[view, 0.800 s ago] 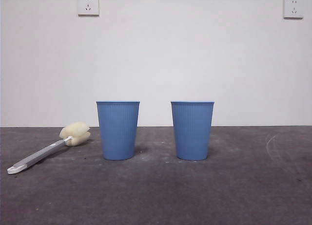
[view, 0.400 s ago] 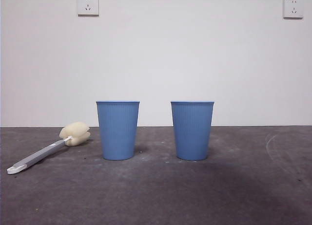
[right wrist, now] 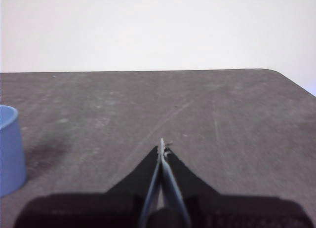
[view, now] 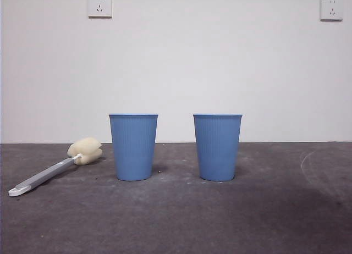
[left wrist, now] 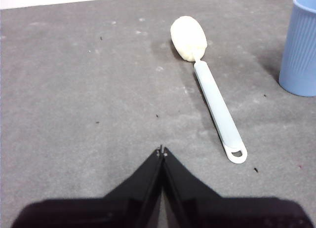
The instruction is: Pick up the cup brush,pick up the cup,insert the brush into the cup,clean the cup,put the cup brush back,put the cup back to the fixed position on the table
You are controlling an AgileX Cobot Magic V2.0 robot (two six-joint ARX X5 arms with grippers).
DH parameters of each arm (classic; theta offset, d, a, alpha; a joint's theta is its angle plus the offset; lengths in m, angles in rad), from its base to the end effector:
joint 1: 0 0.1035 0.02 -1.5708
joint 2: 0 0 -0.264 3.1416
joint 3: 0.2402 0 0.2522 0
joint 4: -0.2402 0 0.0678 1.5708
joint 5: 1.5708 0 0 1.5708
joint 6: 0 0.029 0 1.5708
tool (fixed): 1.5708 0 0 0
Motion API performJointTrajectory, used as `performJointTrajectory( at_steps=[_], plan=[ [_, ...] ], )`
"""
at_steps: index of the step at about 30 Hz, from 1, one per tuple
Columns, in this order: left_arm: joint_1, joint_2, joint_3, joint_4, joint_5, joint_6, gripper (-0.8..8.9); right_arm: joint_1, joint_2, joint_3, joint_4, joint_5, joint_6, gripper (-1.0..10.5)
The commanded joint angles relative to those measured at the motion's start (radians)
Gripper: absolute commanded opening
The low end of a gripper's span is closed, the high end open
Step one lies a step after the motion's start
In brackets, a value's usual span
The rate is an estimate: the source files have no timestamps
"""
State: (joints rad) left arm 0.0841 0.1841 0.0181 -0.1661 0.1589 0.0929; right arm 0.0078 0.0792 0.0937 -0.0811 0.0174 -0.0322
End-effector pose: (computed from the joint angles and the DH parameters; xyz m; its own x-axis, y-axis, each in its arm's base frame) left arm 0.1032 0.0041 0.1391 0.9434 -0.0793 -0.3219 0.0960 0.9947 0.0363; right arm 0.0975 0.0003 0.1815 0.9977 -0.0096 -0.0665 0.0074 0.9994 -0.0333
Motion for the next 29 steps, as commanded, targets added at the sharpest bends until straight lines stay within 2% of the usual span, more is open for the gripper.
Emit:
performJointTrajectory(
  at_steps=[1, 8, 29],
  plan=[
    [0.002, 0.01, -0.008, 0.006, -0.002, -0.006, -0.03, -0.011, -0.023, -0.039, 0.006, -0.002, -0.006, 0.0],
    [0.002, 0.043, -0.008, 0.026, -0.003, -0.006, -0.03, -0.015, -0.071, -0.079, -0.109, -0.002, 0.001, 0.0],
    [0.002, 0.051, -0.007, 0.03, -0.002, -0.006, -0.03, -0.016, -0.07, -0.078, -0.107, 0.001, 0.002, 0.0]
  ],
)
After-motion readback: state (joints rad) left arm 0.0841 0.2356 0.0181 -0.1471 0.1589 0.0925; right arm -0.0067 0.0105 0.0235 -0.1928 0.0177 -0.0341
